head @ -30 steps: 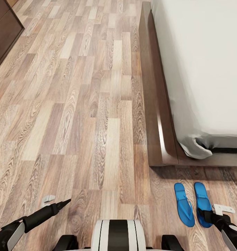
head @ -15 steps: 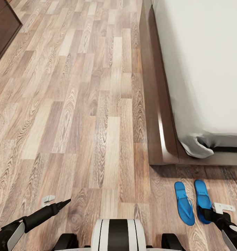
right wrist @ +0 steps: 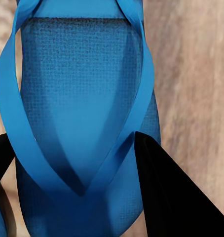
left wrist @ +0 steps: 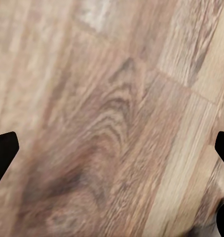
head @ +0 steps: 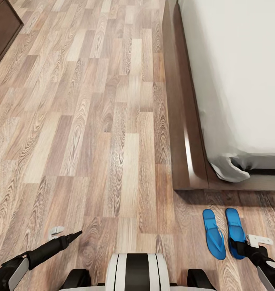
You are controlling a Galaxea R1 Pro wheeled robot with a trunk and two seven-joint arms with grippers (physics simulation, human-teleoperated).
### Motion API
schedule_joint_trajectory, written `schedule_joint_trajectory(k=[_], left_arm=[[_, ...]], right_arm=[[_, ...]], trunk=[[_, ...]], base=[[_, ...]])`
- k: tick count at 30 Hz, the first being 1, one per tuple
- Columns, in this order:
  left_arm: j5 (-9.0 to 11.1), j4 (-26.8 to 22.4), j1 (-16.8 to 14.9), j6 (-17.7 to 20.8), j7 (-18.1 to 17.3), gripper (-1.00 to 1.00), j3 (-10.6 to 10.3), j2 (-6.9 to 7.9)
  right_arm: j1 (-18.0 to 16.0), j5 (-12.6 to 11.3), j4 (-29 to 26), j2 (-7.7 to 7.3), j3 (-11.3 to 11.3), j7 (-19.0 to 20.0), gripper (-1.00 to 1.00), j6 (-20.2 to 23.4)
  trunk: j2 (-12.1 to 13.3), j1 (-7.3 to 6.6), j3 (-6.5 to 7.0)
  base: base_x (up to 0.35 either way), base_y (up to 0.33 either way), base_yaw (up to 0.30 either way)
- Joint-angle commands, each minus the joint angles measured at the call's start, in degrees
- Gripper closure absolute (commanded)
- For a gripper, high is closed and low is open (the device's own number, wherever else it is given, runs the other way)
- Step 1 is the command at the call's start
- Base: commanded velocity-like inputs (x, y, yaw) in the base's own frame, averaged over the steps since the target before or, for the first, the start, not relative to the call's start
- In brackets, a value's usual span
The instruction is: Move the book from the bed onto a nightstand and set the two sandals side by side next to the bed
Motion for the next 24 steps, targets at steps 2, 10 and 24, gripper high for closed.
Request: schedule_joint_trajectory(k=[2,10,24], left_arm=[[0.35,0.01,-0.01,0.60,-0.19,-1.00,0.06,0.02],[0.34,0.01,-0.01,0.60,-0.19,-1.00,0.06,0.01],[0.35,0.01,-0.02,0.60,-0.20,-1.00,0.06,0.06]], right_arm=[[-0.02,-0.64,0.06,-0.01,-0.17,0.33,1.00,-0.15],[-0.02,-0.64,-0.03,-0.01,-0.18,0.33,1.00,-0.15],[-0.02,-0.64,-0.05,-0.01,-0.18,0.33,1.00,-0.15]], trunk=[[-0.01,-0.01,-0.02],[-0.05,0.07,-0.69],[-0.08,0.12,-1.13]], base=[[0.000,0.000,0.000],[0.000,0.000,0.000],[0.000,0.000,0.000]])
